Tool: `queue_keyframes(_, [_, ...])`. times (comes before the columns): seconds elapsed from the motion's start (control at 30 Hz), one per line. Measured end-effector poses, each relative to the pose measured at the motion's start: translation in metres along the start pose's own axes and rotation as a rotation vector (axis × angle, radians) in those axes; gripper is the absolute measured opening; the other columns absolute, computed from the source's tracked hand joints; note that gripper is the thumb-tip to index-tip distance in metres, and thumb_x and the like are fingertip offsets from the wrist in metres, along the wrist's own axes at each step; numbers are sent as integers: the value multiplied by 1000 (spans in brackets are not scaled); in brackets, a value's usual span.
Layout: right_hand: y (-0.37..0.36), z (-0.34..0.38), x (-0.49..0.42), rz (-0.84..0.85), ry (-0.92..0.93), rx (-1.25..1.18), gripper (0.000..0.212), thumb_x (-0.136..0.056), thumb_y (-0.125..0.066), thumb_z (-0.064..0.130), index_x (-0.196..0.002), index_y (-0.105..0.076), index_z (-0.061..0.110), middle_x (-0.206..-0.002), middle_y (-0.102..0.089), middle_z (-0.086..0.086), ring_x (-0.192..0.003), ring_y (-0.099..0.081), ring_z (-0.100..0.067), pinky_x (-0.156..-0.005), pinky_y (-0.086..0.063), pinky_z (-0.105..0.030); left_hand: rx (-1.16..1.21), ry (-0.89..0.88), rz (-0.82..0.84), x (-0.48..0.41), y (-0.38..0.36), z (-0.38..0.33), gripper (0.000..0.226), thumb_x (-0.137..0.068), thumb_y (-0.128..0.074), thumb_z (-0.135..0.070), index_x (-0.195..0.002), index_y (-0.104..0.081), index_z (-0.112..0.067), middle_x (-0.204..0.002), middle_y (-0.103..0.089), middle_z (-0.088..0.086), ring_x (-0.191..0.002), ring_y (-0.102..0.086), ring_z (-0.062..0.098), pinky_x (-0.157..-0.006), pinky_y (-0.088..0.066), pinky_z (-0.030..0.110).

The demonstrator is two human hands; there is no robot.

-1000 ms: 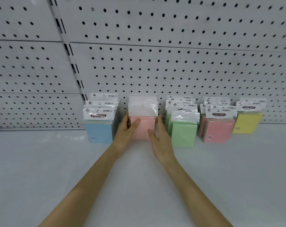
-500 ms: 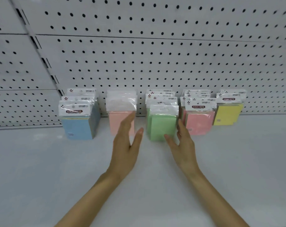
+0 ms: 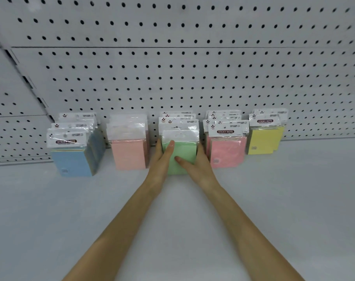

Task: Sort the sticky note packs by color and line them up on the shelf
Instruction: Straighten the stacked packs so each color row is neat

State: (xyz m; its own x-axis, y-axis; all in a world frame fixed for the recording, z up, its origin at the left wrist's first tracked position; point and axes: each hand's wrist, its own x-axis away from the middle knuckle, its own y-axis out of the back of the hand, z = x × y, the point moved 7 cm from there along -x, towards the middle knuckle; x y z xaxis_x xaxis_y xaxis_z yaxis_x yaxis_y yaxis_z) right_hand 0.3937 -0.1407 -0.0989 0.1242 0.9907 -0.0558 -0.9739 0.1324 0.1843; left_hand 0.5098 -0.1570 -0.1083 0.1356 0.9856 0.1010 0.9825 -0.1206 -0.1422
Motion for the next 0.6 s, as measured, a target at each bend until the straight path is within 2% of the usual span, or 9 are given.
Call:
queue_keyframes(0.07, [0,-2,-2,38,-1,-19,56,-83,-68,10,-131,-42,19,-112,-60,15,-102,-59,2,-92,-46,-23,54,22,-6,1,-1,1,73,-77,-61,-62,-139,-35,-33,-140,-42,-22,-129,-40,0,-114,-28,35])
queue_keyframes(0.13, [2,-4,-3,72,-5,-27,52,-85,-65,9,-131,-44,18,-114,-62,10,-103,-59,-1,-92,-47,-24,77,36,11,-2,0,5,86,-73,-64,-63,-144,-32,-29,-145,-41,-15,-130,-42,4,-113,-31,37])
queue_keyframes(0.17, [3,-5,-3,87,-6,-31,51,-86,-64,9,-132,-44,18,-117,-62,7,-105,-60,-4,-93,-48,-25,92,31,20,-2,0,4,81,-75,-65,-59,-144,-35,-28,-144,-45,-11,-128,-46,6,-110,-34,38])
queue_keyframes(0.23, [6,-5,-4,114,-5,-35,47,-87,-63,9,-130,-46,19,-119,-63,3,-107,-60,-8,-92,-49,-26,94,-19,32,-3,1,1,47,-89,-59,-39,-133,-48,-27,-134,-56,-4,-119,-56,11,-102,-43,37])
queue_keyframes(0.3, [7,-6,-5,124,1,-29,44,-87,-64,10,-127,-48,20,-118,-63,3,-106,-61,-7,-91,-50,-25,75,-54,7,-3,4,-1,30,-90,-57,-30,-119,-57,-27,-126,-61,0,-115,-60,15,-99,-46,40])
queue_keyframes(0.37, [9,-6,-7,103,20,-8,43,-87,-65,13,-126,-49,21,-118,-63,4,-107,-61,-8,-90,-50,-24,17,-104,-27,-3,6,-4,26,-89,-56,-32,-114,-58,-23,-121,-63,2,-112,-60,16,-101,-45,44])
queue_keyframes(0.5, [8,-3,-7,61,98,103,43,-88,-64,19,-125,-45,28,-119,-60,6,-105,-57,-5,-85,-44,-9,-43,-167,-35,-2,6,-7,30,-90,-52,-34,-115,-58,-18,-120,-64,6,-114,-59,22,-103,-43,47])
queue_keyframes(0.6, [6,-2,-7,48,129,133,45,-88,-63,22,-128,-43,26,-121,-59,6,-108,-55,-6,-91,-43,-16,-47,-162,-10,-3,6,-5,34,-90,-49,-36,-121,-57,-23,-124,-62,1,-118,-57,17,-106,-41,44])
